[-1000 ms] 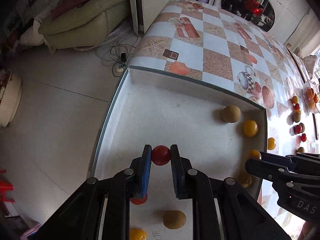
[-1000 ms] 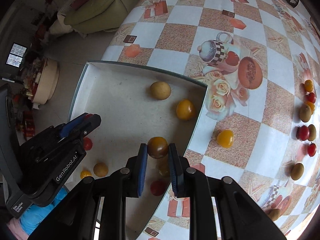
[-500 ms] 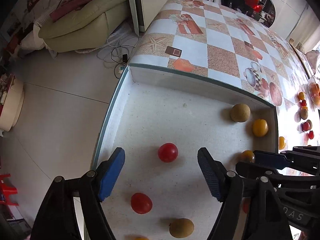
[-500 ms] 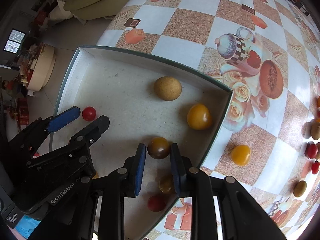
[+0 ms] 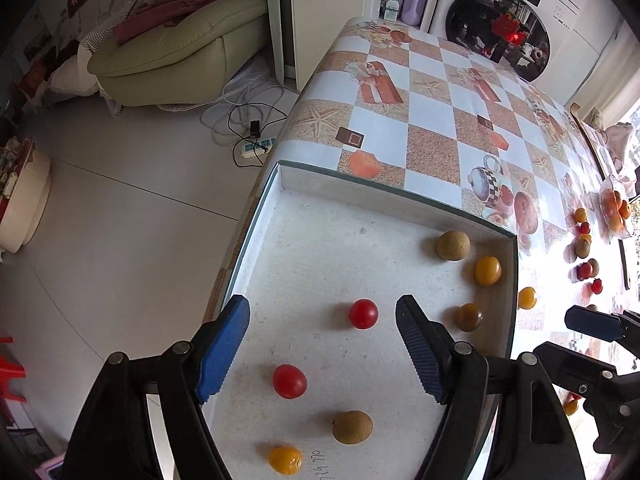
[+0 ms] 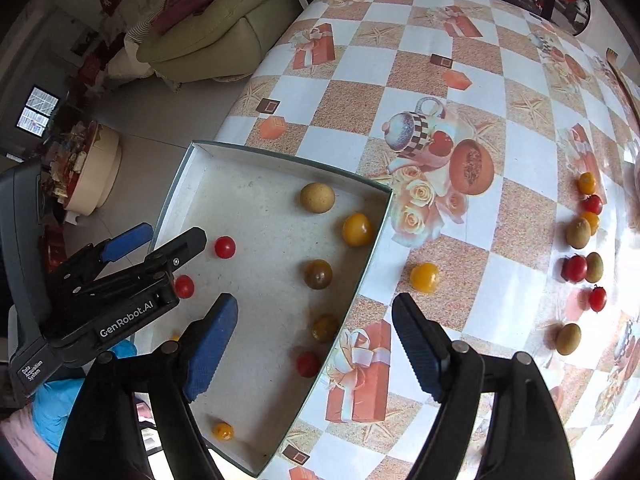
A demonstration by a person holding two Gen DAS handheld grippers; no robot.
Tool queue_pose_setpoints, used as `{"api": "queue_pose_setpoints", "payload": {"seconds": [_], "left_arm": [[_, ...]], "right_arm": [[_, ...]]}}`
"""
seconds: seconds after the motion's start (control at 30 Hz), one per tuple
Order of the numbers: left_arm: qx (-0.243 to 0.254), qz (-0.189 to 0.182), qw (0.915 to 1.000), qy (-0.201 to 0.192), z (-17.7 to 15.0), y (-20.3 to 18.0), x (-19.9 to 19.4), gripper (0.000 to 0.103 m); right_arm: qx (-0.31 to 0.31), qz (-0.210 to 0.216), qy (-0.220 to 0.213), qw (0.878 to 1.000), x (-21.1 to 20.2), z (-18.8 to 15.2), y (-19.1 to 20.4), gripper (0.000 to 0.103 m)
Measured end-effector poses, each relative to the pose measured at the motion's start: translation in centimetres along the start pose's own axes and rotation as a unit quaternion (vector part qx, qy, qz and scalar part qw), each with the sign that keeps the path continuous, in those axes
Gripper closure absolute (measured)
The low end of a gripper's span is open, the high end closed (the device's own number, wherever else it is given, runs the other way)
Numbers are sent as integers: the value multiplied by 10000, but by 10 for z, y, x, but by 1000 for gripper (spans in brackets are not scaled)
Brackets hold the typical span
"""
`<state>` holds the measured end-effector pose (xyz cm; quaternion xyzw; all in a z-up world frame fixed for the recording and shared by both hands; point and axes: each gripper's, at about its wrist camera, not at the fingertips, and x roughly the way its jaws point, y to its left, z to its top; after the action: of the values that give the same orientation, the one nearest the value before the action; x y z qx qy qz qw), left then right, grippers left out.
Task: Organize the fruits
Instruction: 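Move both open tools back toward the remaining fruit rows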
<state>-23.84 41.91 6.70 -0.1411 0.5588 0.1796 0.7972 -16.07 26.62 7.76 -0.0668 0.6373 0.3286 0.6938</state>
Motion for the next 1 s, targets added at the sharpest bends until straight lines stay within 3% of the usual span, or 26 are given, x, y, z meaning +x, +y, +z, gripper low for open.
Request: {"api": "queue_pose_setpoints", "payload": {"seconds": [0.23, 0.43, 0.57, 0.7, 0.8, 1.0], "left_arm": [[621, -211, 9978, -9, -16, -61, -22, 26], [1293, -522, 9901, 159, -27, -133, -22, 26], [1562, -616, 9854, 290, -22, -175, -9, 26], [1825, -628, 9807, 313, -11, -208, 8, 26], [1980, -607, 9776, 361, -2, -228, 22, 26], [2101, -823, 9735, 370, 19, -263, 40, 26]], "right_arm": [[827, -543, 14, 9951, -31, -41, -82, 21], [1733, -1094, 85, 9787, -49, -73, -164, 21], [2169, -1168, 8, 9692, -55, -79, -205, 21], [2285, -1207, -118, 9659, -59, -75, -226, 22], [2239, -1149, -209, 9676, -59, -68, -235, 34], [1933, -932, -231, 9764, -45, -53, -239, 44]]}}
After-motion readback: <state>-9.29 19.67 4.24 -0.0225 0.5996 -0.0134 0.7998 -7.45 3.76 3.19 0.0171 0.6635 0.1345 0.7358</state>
